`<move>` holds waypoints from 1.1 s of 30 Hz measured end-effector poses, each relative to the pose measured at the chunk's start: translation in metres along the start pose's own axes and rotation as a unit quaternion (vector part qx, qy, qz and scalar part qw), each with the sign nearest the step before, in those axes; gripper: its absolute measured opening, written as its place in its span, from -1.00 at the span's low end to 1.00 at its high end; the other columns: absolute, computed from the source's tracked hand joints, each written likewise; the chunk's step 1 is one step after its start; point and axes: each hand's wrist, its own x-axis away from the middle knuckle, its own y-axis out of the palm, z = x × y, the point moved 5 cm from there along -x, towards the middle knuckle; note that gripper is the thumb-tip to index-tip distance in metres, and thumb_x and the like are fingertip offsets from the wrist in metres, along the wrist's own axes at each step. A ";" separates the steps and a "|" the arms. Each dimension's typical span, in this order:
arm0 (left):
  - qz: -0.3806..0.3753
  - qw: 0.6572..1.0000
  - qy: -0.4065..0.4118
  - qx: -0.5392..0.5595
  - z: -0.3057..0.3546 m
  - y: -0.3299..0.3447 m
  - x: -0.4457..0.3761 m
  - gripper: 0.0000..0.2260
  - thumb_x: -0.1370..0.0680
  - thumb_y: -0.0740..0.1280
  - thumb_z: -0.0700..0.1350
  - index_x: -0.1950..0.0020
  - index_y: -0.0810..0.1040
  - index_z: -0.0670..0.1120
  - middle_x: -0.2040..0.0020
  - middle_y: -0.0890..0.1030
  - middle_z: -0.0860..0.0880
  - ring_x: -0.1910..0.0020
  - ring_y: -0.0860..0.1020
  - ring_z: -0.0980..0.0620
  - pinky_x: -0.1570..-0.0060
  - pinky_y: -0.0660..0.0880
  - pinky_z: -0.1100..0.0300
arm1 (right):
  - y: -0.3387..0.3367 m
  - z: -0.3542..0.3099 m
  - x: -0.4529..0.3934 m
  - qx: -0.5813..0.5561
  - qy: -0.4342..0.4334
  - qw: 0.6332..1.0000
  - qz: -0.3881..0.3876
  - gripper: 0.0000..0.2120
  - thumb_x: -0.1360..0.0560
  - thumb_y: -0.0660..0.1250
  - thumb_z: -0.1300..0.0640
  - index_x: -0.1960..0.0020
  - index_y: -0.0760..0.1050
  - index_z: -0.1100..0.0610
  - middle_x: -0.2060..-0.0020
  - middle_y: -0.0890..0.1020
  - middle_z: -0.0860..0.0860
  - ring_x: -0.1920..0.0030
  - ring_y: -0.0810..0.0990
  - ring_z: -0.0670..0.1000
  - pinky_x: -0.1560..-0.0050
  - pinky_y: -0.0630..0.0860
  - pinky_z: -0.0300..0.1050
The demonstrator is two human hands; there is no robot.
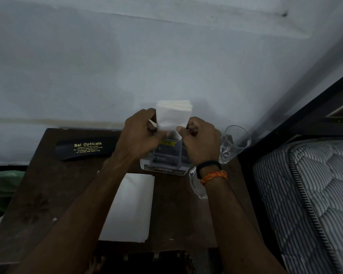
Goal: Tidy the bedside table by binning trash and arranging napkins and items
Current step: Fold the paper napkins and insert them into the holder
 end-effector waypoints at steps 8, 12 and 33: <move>0.051 0.998 0.002 0.035 0.000 -0.011 -0.001 -0.78 -0.51 0.43 -0.03 -0.09 0.64 -0.10 0.00 0.69 0.00 0.10 0.62 0.11 0.12 0.51 0.39 | -0.004 -0.004 -0.002 -0.064 0.005 0.997 0.032 -0.95 -0.45 0.44 0.06 0.12 0.61 0.02 0.23 0.68 -0.12 0.23 0.62 -0.18 0.21 0.57 -0.30; 0.023 0.999 0.025 0.006 -0.004 -0.004 0.001 -0.79 -0.53 0.42 -0.06 -0.09 0.65 -0.13 -0.02 0.69 -0.05 0.02 0.63 0.04 0.04 0.52 0.34 | 0.002 0.006 -0.001 -0.026 0.027 0.999 -0.009 -0.82 -0.44 0.46 0.10 0.25 0.55 0.16 0.33 0.66 0.03 0.25 0.63 0.00 0.18 0.59 -0.08; 0.022 0.999 0.026 0.015 -0.005 -0.007 0.003 -0.77 -0.50 0.45 -0.03 -0.08 0.63 -0.12 0.04 0.68 -0.02 0.15 0.62 0.07 0.11 0.58 0.24 | 0.004 0.003 0.001 -0.033 0.038 0.998 -0.027 -0.69 -0.41 0.46 0.17 -0.15 0.58 0.07 0.02 0.70 -0.01 0.09 0.66 -0.05 0.05 0.65 -0.06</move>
